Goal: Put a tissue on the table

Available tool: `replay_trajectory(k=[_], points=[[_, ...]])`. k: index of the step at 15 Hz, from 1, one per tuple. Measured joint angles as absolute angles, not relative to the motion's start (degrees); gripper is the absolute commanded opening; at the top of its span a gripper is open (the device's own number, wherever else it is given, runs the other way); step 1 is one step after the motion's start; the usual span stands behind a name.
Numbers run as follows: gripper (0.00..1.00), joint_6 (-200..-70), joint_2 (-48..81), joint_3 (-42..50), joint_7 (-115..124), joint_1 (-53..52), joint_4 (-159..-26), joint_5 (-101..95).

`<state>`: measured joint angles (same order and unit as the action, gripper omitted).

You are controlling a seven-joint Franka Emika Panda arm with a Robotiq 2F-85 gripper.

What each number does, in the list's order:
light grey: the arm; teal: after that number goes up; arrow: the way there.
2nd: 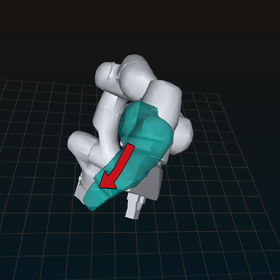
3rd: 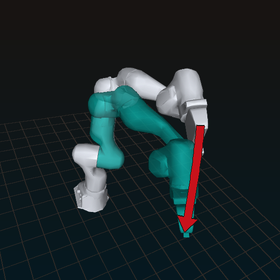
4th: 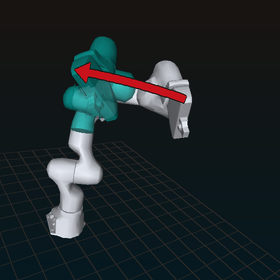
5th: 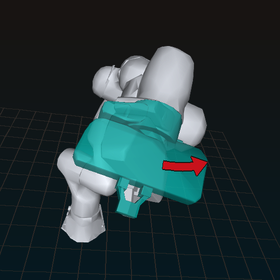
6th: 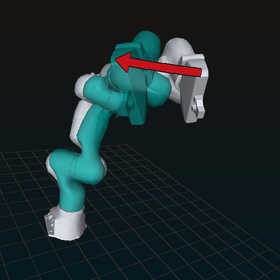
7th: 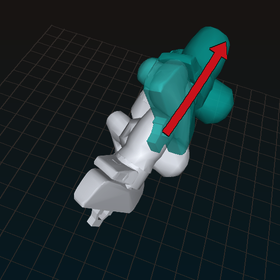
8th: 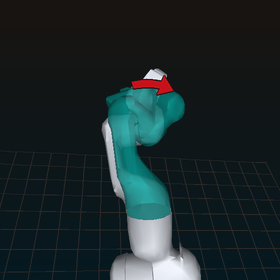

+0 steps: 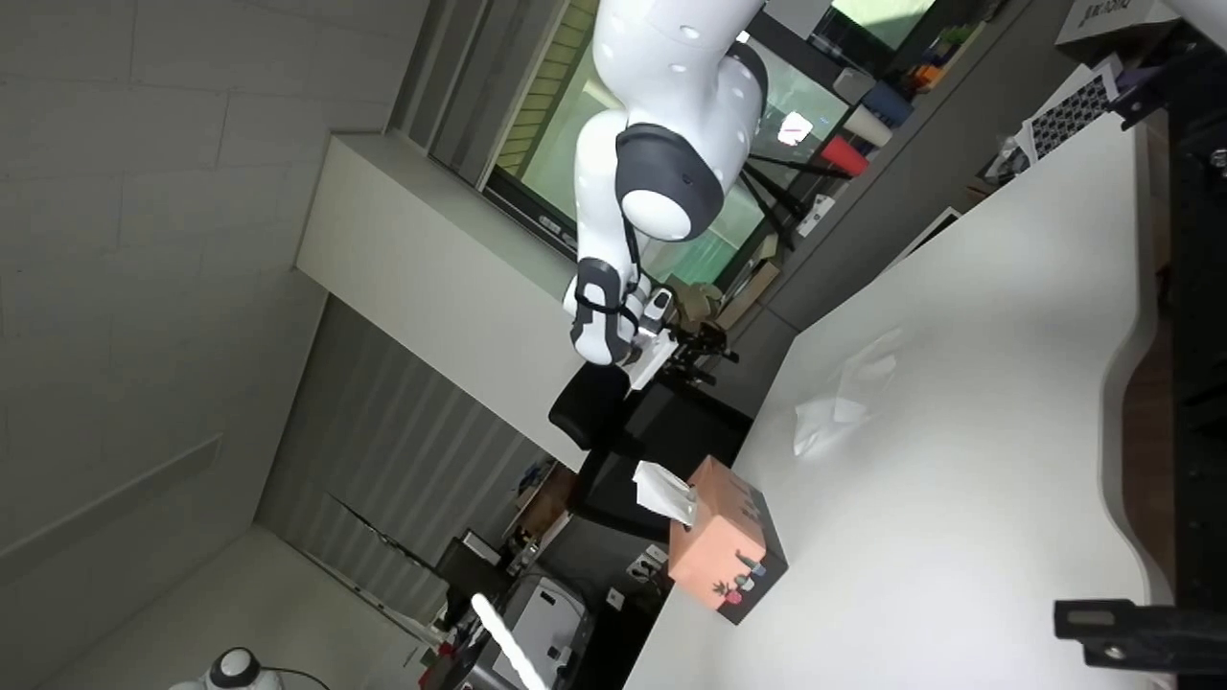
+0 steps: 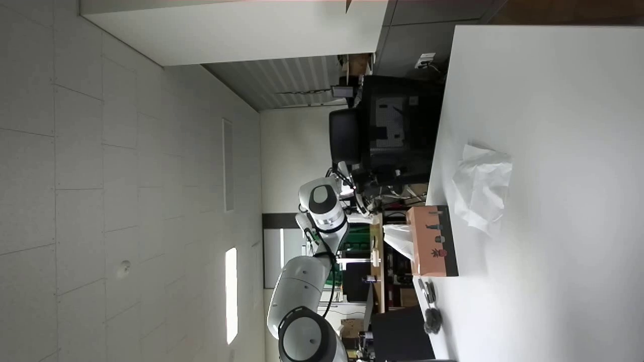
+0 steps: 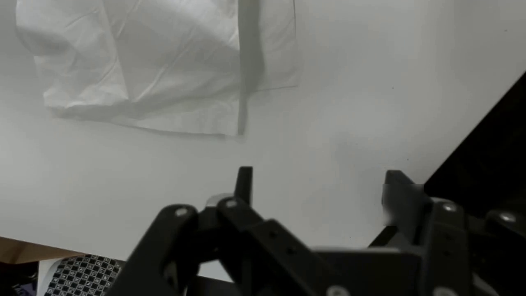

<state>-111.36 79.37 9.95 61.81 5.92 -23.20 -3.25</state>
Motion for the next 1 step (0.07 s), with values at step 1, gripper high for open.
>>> replay_trajectory(k=[1], points=[[0.95,-111.3,79.4,10.0,61.8,5.8,-23.3,-3.3]])
